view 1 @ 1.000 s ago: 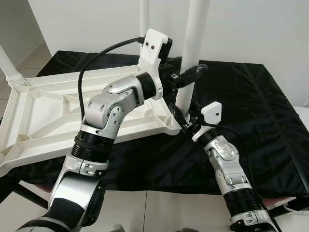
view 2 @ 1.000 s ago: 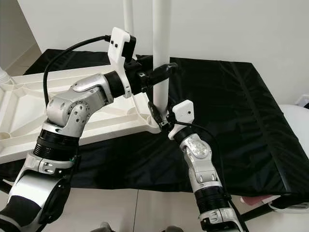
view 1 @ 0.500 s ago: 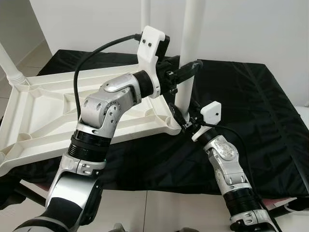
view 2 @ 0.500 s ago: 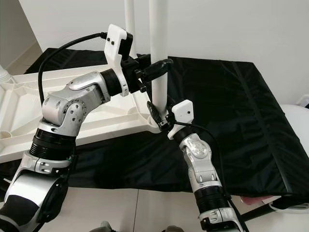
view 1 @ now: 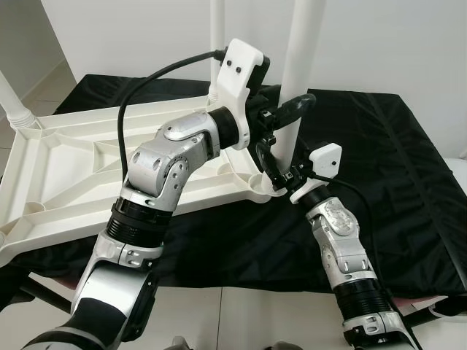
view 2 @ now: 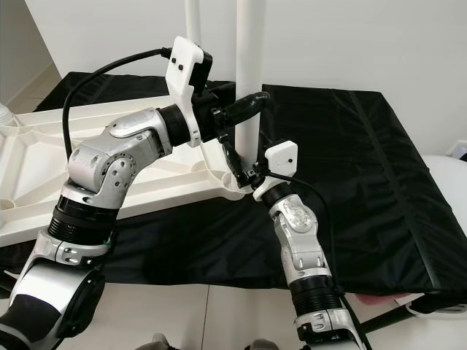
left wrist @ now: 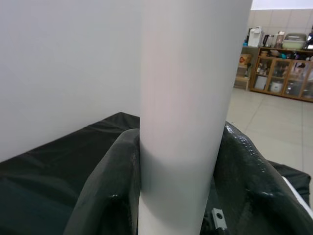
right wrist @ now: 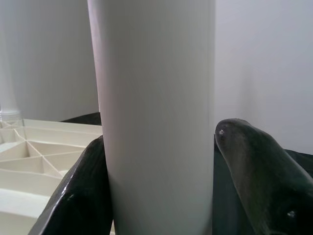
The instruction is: Building children table
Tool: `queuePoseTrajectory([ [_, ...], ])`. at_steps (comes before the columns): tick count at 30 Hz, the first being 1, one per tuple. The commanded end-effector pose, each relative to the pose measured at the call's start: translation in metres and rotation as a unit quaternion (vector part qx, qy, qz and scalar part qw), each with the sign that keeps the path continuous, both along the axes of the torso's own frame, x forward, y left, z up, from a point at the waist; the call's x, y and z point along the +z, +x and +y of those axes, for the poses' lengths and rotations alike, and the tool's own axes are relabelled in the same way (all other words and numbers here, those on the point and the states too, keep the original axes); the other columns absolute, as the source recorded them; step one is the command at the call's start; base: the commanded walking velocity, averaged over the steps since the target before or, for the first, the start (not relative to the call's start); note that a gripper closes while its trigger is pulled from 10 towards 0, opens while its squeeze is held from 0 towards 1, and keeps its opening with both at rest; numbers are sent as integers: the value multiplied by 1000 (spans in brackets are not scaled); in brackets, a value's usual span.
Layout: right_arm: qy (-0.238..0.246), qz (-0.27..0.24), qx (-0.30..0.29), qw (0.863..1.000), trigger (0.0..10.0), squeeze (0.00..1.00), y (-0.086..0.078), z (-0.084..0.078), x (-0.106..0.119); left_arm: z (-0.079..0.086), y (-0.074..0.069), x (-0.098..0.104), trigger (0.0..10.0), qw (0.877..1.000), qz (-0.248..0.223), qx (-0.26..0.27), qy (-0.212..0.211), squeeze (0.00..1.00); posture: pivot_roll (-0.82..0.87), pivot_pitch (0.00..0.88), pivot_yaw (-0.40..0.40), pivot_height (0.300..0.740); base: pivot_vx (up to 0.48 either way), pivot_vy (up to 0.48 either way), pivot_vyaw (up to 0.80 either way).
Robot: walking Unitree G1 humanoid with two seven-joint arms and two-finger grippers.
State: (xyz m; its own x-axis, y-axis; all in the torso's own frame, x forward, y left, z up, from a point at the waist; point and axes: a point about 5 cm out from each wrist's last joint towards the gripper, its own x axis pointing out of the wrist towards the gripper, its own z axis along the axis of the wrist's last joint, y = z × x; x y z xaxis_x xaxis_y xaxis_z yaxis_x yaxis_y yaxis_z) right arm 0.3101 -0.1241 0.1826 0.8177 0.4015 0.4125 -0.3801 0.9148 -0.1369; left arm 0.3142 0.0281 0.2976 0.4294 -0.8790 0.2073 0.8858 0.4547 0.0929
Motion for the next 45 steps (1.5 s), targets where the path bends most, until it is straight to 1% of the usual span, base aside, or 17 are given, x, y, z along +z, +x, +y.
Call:
queuePoseTrajectory([
  [1,17,5,-13,1000,10000,0,0,1,1,2,1,11,10000,998,-36,49,-2,0,-41,0,6,740,0,0,0],
  [3,30,14,-26,999,10000,0,-2,4,-1,7,5,14,10000,993,-66,97,7,0,-35,0,1,740,0,0,0],
  [4,30,14,-26,999,10000,0,-2,4,-1,7,5,14,10000,993,-66,97,7,0,-35,0,1,740,0,0,0],
  [6,34,25,-37,998,10000,0,-3,6,-4,12,8,16,10000,988,-87,127,19,0,-35,0,0,740,0,0,0],
  [7,34,25,-37,998,10000,0,-3,6,-4,12,8,16,10000,988,-87,127,19,0,-35,0,0,740,0,0,0],
  [9,35,44,-52,997,10000,0,-2,6,-6,17,11,18,10000,981,-109,158,30,0,-34,0,-1,740,0,0,0],
  [10,38,52,-58,996,10000,0,-1,7,-7,19,13,18,10000,978,-111,174,29,0,-34,0,-4,740,0,0,0],
  [13,38,52,-58,996,10000,0,-1,7,-7,19,13,18,10000,978,-111,174,29,0,-34,0,-4,740,0,0,0],
  [16,44,66,-77,994,10000,0,1,10,-6,21,15,20,10000,972,-119,200,24,0,-34,0,-6,740,0,0,0],
  [21,38,62,-94,993,10000,0,4,10,-3,19,13,21,10000,972,-124,199,21,0,-30,0,-5,740,0,0,0],
  [23,15,46,-113,992,10000,0,7,10,1,17,12,21,10000,973,-128,193,20,0,-28,0,-5,740,0,0,0],
  [24,15,46,-113,992,10000,0,7,10,1,17,12,21,10000,973,-128,193,20,0,-28,0,-5,740,0,0,0],
  [26,-4,24,-127,992,10000,0,9,12,8,14,11,21,10000,973,-130,189,22,0,-25,0,-4,740,0,0,0],
  [28,-8,18,-129,991,10000,0,10,13,10,13,11,21,10000,973,-131,187,23,0,-24,0,-5,740,0,0,0],
  [35,-12,6,-124,992,10000,0,10,17,14,10,9,20,10000,975,-132,177,24,0,-25,0,0,740,0,0,0],
  [45,-11,8,-120,993,10000,0,12,21,14,3,7,19,10000,977,-134,167,23,0,-28,0,5,740,0,0,0],
])
